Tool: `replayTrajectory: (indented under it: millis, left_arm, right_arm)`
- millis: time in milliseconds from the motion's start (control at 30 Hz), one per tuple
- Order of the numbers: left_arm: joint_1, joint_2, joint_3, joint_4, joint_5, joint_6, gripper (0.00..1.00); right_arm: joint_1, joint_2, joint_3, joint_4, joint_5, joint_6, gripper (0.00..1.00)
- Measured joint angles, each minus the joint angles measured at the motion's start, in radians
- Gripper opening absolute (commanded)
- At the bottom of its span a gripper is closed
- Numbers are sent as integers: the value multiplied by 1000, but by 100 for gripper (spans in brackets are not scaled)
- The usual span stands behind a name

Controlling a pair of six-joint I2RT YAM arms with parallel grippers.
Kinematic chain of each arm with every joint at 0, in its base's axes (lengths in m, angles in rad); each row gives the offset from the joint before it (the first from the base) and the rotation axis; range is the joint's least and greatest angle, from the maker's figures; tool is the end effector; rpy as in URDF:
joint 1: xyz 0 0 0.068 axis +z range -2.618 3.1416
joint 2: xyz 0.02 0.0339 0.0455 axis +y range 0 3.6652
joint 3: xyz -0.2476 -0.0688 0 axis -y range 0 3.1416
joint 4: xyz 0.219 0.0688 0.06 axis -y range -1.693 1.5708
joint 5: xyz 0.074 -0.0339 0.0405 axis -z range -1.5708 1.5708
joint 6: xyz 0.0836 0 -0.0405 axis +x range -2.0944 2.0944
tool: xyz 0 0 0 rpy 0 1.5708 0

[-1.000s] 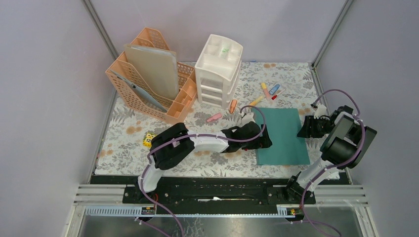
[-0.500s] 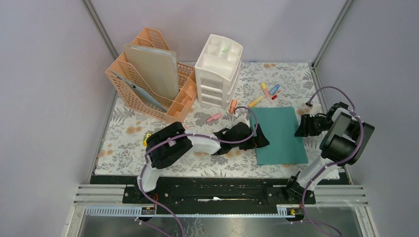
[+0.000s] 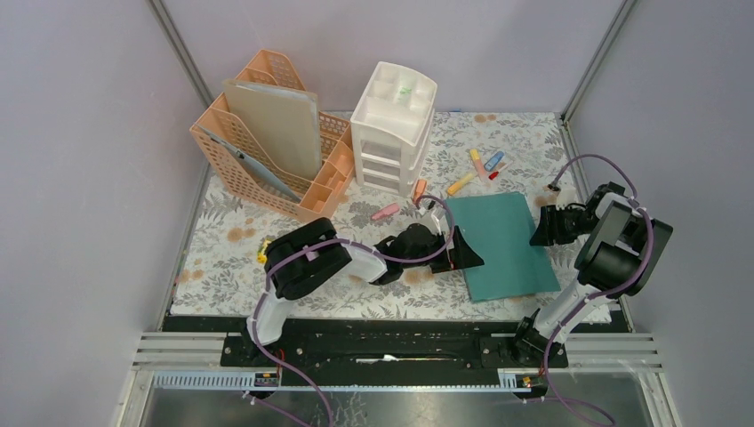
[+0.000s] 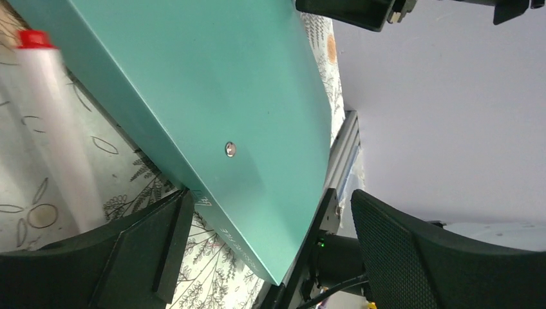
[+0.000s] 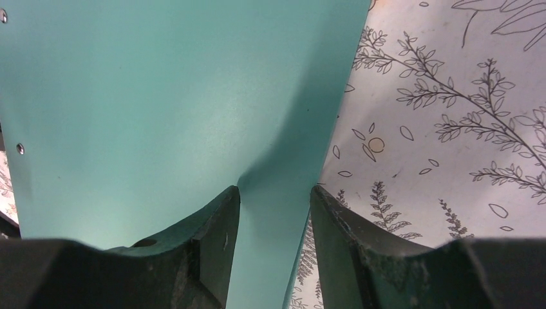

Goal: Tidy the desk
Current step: Pick up the folder from the center of the board.

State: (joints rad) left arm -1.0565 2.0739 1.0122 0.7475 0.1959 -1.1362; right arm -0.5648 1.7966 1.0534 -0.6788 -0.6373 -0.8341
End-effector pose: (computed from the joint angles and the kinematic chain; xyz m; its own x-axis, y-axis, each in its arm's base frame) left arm 0.2057 -0.3971 0.1202 -0.9212 -0.1782 -0.3459 0.2600 0.3794 -0.8880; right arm 0.2785 -0.1176 0.1112 -0.8247 -0.1822 -0.5355 -0.3798 0.8799 0.2855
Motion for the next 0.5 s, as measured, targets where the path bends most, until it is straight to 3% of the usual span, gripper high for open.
replayTrajectory:
  millis: [300, 500]
  left_arm:
    - [5, 37, -27, 113, 52, -56, 91]
    - [12, 47, -78, 296, 61, -113, 90]
  right_arm:
    - [0, 6, 9, -2, 4, -7, 50]
    - [0, 11, 14, -4, 4, -8, 50]
